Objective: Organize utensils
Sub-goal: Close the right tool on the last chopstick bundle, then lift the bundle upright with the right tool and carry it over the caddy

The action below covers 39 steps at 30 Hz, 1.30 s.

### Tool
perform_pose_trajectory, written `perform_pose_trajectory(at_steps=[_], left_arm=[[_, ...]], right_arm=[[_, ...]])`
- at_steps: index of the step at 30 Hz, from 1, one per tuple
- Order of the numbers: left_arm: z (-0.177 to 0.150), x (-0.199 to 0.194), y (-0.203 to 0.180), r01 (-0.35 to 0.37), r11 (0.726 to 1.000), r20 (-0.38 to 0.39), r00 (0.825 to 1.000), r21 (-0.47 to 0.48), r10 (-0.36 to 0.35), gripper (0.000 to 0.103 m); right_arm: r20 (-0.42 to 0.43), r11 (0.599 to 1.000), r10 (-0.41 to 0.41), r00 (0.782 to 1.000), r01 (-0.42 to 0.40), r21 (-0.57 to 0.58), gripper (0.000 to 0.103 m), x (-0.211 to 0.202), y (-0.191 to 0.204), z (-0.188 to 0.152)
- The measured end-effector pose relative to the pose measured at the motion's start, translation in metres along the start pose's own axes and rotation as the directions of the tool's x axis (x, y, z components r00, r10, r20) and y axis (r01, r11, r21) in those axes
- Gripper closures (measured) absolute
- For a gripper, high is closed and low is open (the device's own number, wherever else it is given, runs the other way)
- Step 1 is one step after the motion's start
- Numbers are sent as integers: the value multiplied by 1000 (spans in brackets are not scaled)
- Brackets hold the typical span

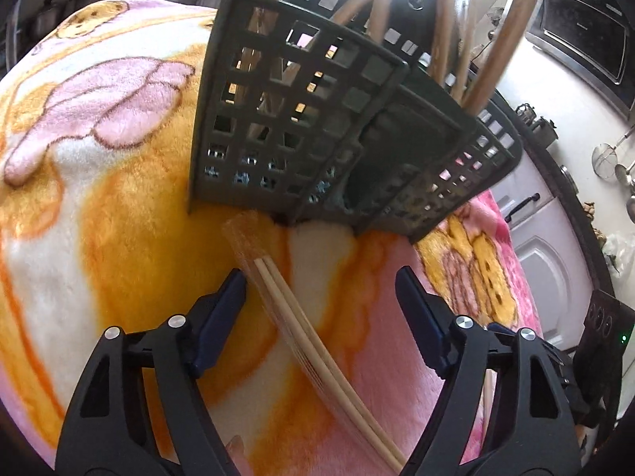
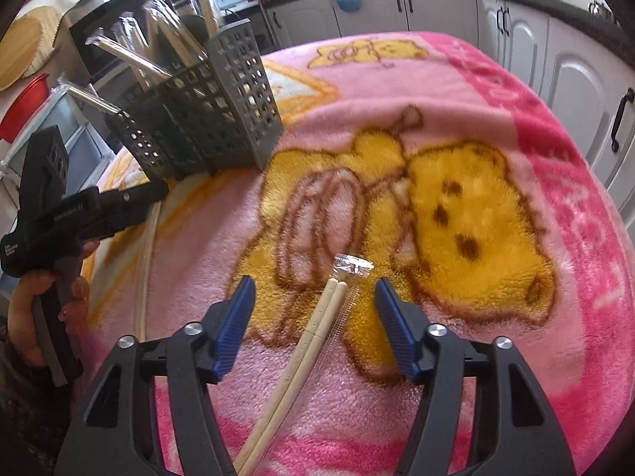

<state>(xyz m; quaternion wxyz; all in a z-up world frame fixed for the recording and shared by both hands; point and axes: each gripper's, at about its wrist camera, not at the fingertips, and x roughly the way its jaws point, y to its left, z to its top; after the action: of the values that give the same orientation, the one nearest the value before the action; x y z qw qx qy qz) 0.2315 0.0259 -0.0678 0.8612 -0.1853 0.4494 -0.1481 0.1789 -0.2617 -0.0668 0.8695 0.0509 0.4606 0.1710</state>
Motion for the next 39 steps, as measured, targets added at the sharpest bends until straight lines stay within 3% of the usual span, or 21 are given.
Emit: perform_pose_trajectory(at_steps=[3, 5, 8, 11, 13, 19, 25, 30, 39], left_arm=[[2, 1, 1, -14, 1000, 8, 1000, -7, 14, 42], [4, 2, 3, -41, 999, 17, 999, -12, 41, 59], [7, 2, 9, -63, 998, 18, 998, -28, 64, 76], [8, 3, 16, -74, 997, 22, 997, -34, 75, 88], [8, 2, 19, -76, 997, 24, 997, -32, 77, 90], [9, 2, 23, -69, 997, 21, 997, -31, 70, 95], [7, -9, 29, -15, 998, 27, 999, -56, 17, 98], [7, -37, 16, 48, 999, 90, 995, -24, -45, 99], [12, -91, -21, 116, 990, 202, 971, 82, -130, 100]], right_arm=[[-2, 1000, -13, 1000, 13, 1, 52, 4, -2, 2], [1, 1000, -20, 1000, 20, 3, 61, 6, -2, 3], [6, 999, -34, 999, 34, -7, 77, 7, -3, 4], [10, 999, -32, 999, 32, -14, 84, 9, -3, 5], [11, 1000, -8, 1000, 8, -16, 91, 9, -2, 6], [19, 998, 58, 998, -58, -28, 95, 7, 9, 6], [44, 990, 116, 992, -112, -87, 95, -2, 32, 10], [62, 980, 155, 986, -145, -137, 96, -13, 50, 16], [109, 956, 210, 972, -181, -231, 97, -40, 82, 29]])
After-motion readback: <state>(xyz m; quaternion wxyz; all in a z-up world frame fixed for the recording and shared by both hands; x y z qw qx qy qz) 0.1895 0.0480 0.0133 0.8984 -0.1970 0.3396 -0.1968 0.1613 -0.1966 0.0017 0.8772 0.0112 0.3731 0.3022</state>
